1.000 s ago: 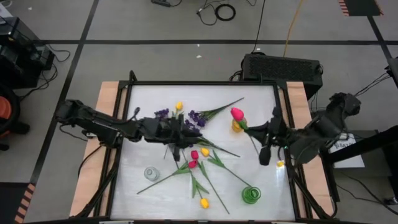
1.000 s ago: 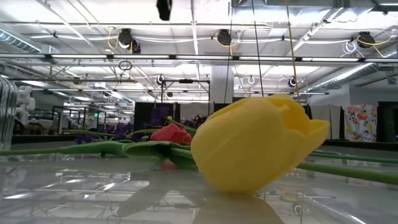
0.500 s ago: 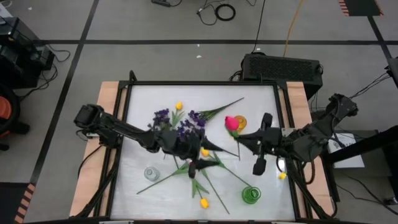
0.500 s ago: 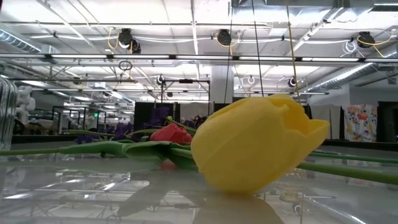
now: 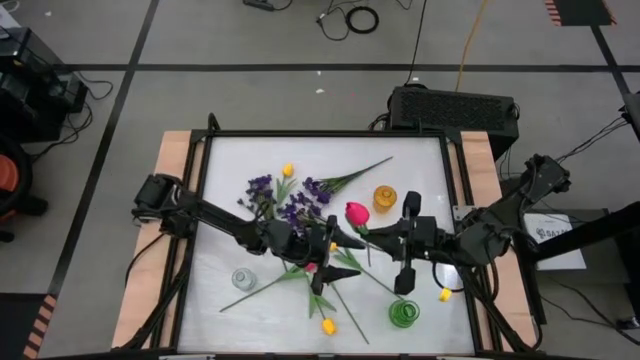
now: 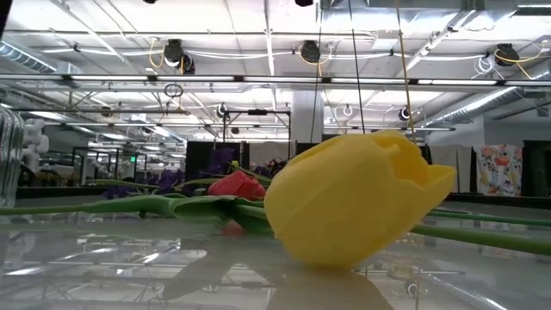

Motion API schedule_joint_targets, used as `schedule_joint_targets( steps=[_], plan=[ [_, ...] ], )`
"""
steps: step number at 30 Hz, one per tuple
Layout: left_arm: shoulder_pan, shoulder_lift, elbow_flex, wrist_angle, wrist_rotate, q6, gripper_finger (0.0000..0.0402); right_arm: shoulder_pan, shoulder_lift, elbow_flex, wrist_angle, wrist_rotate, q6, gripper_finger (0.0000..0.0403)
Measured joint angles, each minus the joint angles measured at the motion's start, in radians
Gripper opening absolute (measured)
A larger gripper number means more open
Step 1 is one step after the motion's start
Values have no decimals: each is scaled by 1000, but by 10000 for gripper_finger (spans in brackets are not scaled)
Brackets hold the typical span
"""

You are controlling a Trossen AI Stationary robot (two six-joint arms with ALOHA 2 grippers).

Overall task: Sort flowers into vase by color
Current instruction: Put the top right red flower into the green vase

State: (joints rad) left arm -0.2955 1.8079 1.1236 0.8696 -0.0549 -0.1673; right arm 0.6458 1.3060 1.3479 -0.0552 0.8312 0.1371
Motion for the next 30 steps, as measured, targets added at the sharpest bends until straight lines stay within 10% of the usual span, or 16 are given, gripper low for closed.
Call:
schedule_joint_targets(
  steps=[12, 30],
  plan=[
    [1, 37, 0, 106, 31, 9, 278, -51, 0, 0, 31, 0, -11, 0],
    [65, 36, -1, 30, 37, -10, 69, -76, 0, 0, 44, -28, -19, 0]
  ],
)
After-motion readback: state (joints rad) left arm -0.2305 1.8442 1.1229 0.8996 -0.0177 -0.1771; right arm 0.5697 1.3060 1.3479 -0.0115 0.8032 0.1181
